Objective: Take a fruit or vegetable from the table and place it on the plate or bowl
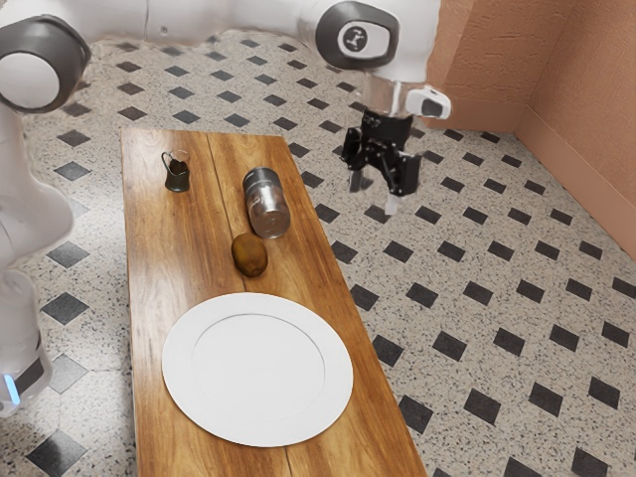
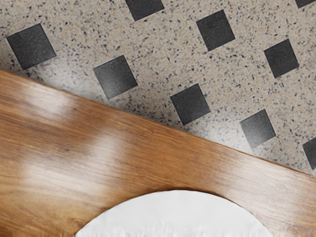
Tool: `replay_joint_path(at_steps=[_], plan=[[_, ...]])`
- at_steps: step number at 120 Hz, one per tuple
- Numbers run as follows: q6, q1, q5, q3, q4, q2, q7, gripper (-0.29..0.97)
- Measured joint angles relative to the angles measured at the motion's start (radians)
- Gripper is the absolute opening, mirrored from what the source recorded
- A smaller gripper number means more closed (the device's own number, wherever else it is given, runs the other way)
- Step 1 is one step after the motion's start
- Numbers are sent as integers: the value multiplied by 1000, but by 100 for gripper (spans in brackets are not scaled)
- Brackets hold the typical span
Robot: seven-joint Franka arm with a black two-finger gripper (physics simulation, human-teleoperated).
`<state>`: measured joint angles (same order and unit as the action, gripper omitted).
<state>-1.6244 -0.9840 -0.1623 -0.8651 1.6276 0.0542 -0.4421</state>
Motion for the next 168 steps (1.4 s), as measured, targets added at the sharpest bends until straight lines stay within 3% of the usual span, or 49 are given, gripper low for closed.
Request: replay_joint_path(at_steps=[6,16,29,42,52,59,81,101,130,144,168], plan=[[19,-53,61,2,51,78,-91,68],[55,-11,159,50,121,207,-235,68],[85,286,202,204,202,270,-366,68],[104,413,199,266,204,256,-455,68],[112,609,155,383,190,229,-481,68],[116,675,134,449,184,221,-498,68],[118,659,91,599,134,207,-643,68],[146,621,85,628,142,229,-782,68],[196,729,137,679,459,498,-878,68],[153,759,142,723,498,521,-922,68],[80,785,64,722,521,516,-1060,68]])
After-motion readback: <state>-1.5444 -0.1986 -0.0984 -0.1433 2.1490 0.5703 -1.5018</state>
